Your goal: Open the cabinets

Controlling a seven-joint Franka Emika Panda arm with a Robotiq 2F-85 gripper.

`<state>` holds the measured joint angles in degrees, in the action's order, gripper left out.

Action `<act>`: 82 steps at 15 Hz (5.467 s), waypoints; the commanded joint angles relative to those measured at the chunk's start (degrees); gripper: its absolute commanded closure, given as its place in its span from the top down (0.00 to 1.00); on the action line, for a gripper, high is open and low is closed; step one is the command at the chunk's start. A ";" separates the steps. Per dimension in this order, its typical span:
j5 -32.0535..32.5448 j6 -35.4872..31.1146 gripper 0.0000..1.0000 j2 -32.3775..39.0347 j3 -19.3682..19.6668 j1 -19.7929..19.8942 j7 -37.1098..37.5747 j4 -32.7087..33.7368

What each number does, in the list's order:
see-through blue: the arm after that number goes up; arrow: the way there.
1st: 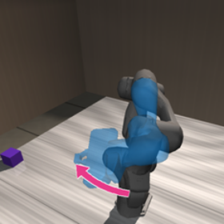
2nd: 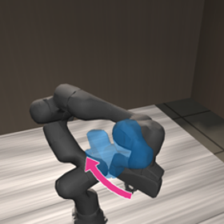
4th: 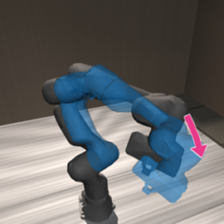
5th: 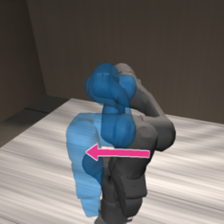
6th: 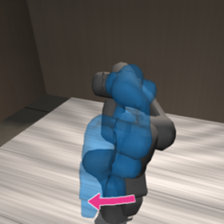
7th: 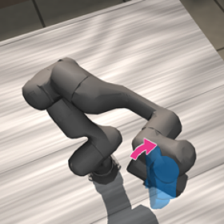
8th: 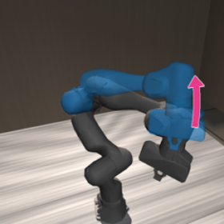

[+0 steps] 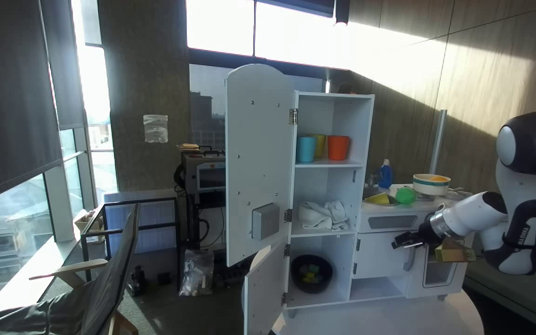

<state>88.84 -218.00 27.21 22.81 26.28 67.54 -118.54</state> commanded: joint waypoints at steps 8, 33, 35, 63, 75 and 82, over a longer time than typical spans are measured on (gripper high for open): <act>9.73 -1.46 1.00 -5.39 2.60 -0.35 7.18 -5.91; 7.88 23.76 1.00 -19.16 9.52 -11.02 54.15 -8.63; 7.94 25.17 1.00 -17.70 9.85 -12.13 55.80 -7.29; -16.29 38.65 1.00 -39.06 3.84 -10.17 10.98 -38.55; -45.20 52.74 1.00 -47.26 14.72 -40.85 -20.18 -39.25; -64.36 68.86 1.00 -57.08 -7.84 -19.67 -39.41 -37.51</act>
<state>30.49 -154.95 -25.29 22.54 -2.07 35.81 -156.20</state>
